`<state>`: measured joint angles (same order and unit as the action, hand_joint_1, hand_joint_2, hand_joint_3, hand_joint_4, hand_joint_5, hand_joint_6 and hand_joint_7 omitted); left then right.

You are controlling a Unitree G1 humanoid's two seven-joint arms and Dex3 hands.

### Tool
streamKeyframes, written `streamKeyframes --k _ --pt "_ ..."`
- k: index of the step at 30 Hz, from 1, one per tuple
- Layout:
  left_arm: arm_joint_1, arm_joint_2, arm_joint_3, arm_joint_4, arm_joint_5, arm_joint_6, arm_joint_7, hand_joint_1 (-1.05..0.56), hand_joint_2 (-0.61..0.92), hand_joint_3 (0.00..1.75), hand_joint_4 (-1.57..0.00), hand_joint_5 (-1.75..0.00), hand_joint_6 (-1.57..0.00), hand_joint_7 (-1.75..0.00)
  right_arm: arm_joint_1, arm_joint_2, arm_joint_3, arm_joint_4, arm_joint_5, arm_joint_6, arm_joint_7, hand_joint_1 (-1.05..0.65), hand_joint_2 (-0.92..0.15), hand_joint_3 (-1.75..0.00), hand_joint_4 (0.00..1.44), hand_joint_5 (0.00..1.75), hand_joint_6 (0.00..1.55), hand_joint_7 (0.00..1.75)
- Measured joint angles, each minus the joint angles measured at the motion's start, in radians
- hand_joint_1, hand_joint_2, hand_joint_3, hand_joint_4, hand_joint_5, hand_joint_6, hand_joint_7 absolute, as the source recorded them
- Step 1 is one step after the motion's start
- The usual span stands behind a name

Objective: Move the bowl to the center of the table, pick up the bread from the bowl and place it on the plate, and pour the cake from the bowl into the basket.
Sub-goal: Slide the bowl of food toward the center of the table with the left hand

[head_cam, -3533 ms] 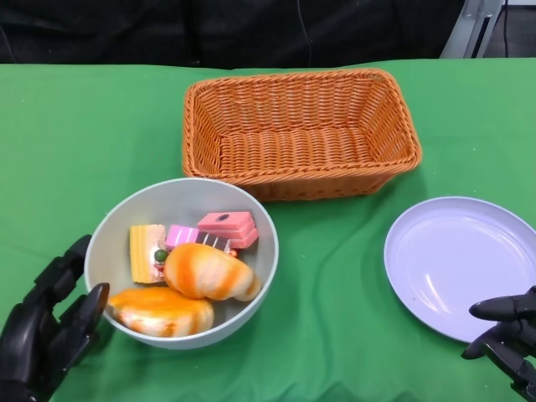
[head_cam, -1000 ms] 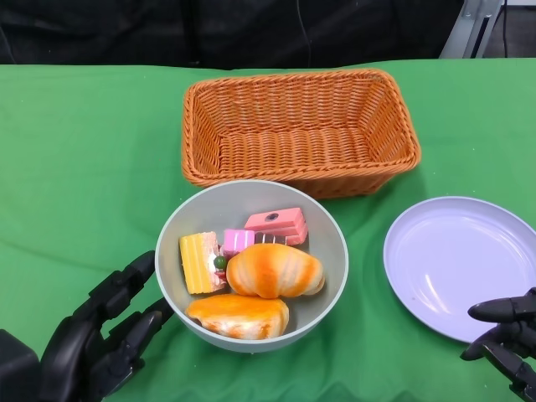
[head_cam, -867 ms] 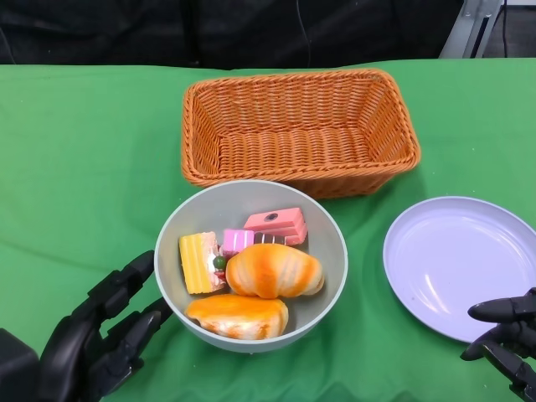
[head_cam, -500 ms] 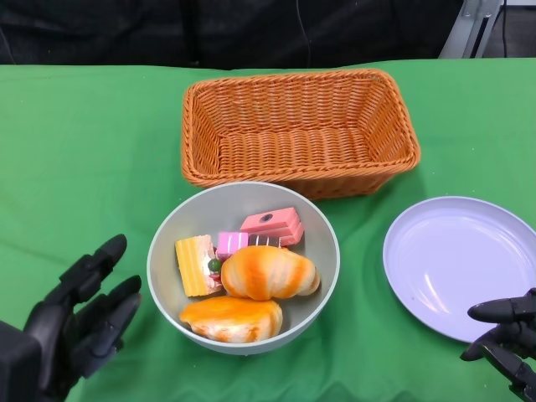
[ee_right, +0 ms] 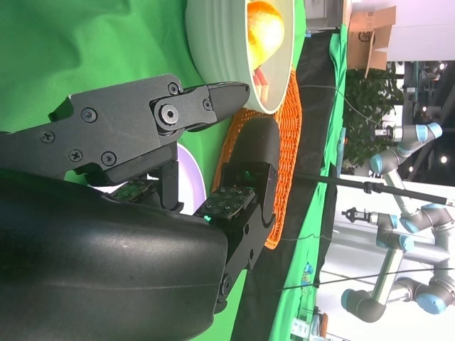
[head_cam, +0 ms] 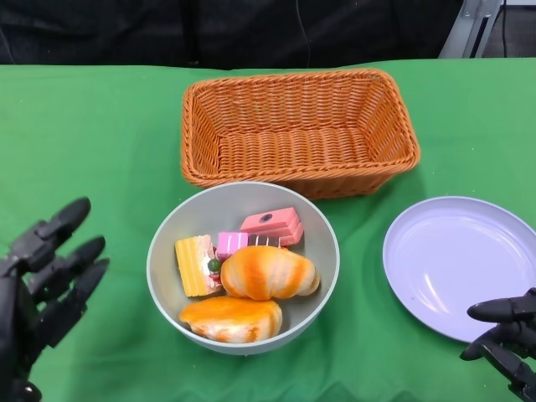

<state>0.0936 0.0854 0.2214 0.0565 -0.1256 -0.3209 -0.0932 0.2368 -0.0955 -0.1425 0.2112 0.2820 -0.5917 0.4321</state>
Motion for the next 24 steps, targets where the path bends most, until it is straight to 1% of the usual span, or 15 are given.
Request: streamKeyframes --k 2,6,8,12,16,19,22,24 --pt "0.002 0.002 0.012 -0.005 -0.007 -0.051 -0.010 -0.58 0.92 0.12 -0.81 -0.05 -0.71 -0.03 0.000 0.000 0.000 0.000 -0.004 0.000 -0.001 -0.31 -0.92 -0.12 0.69 1.26 0.66 0.82" --pt "0.009 0.016 0.014 -0.010 -0.005 -0.164 -0.040 -0.58 0.92 0.11 -0.85 -0.06 -0.73 -0.03 0.000 0.003 0.002 0.000 -0.003 0.000 -0.001 -0.31 -0.92 -0.12 0.69 1.26 0.66 0.82" --pt "0.014 0.022 0.013 -0.011 -0.003 -0.213 -0.054 -0.55 0.92 0.10 -0.86 -0.05 -0.73 -0.02 0.000 0.004 0.002 0.000 -0.004 0.000 -0.001 -0.30 -0.92 -0.12 0.69 1.26 0.66 0.82" --pt "0.014 0.037 -0.002 -0.006 -0.018 -0.296 -0.110 -0.56 0.92 0.08 -0.86 -0.04 -0.74 -0.02 -0.003 0.005 0.003 0.001 -0.008 0.000 -0.001 -0.30 -0.92 -0.12 0.69 1.26 0.66 0.82" --pt "-0.001 0.047 -0.013 0.037 -0.028 -0.331 -0.136 -0.56 0.92 0.08 -0.88 -0.04 -0.75 -0.02 -0.004 0.008 0.003 0.003 -0.008 -0.003 0.000 -0.31 -0.92 -0.12 0.69 1.26 0.65 0.82" --pt "-0.004 0.048 -0.012 0.069 -0.036 -0.332 -0.137 -0.56 0.92 0.08 -0.90 -0.04 -0.76 -0.02 -0.006 0.008 0.003 0.005 -0.008 -0.005 0.004 -0.31 -0.92 -0.12 0.69 1.26 0.65 0.82" --pt "-0.005 0.034 -0.010 0.093 -0.092 -0.319 -0.141 -0.48 0.92 0.05 -0.98 -0.06 -0.85 -0.04 -0.009 0.008 0.003 0.014 -0.008 -0.009 0.008 -0.32 -0.92 -0.12 0.69 1.26 0.65 0.82" --pt "-0.010 0.018 -0.009 0.109 -0.150 -0.300 -0.151 -0.45 0.92 0.04 -1.01 -0.07 -0.88 -0.05 -0.011 0.008 0.003 0.021 -0.008 -0.014 0.010 -0.32 -0.92 -0.12 0.69 1.26 0.65 0.82"
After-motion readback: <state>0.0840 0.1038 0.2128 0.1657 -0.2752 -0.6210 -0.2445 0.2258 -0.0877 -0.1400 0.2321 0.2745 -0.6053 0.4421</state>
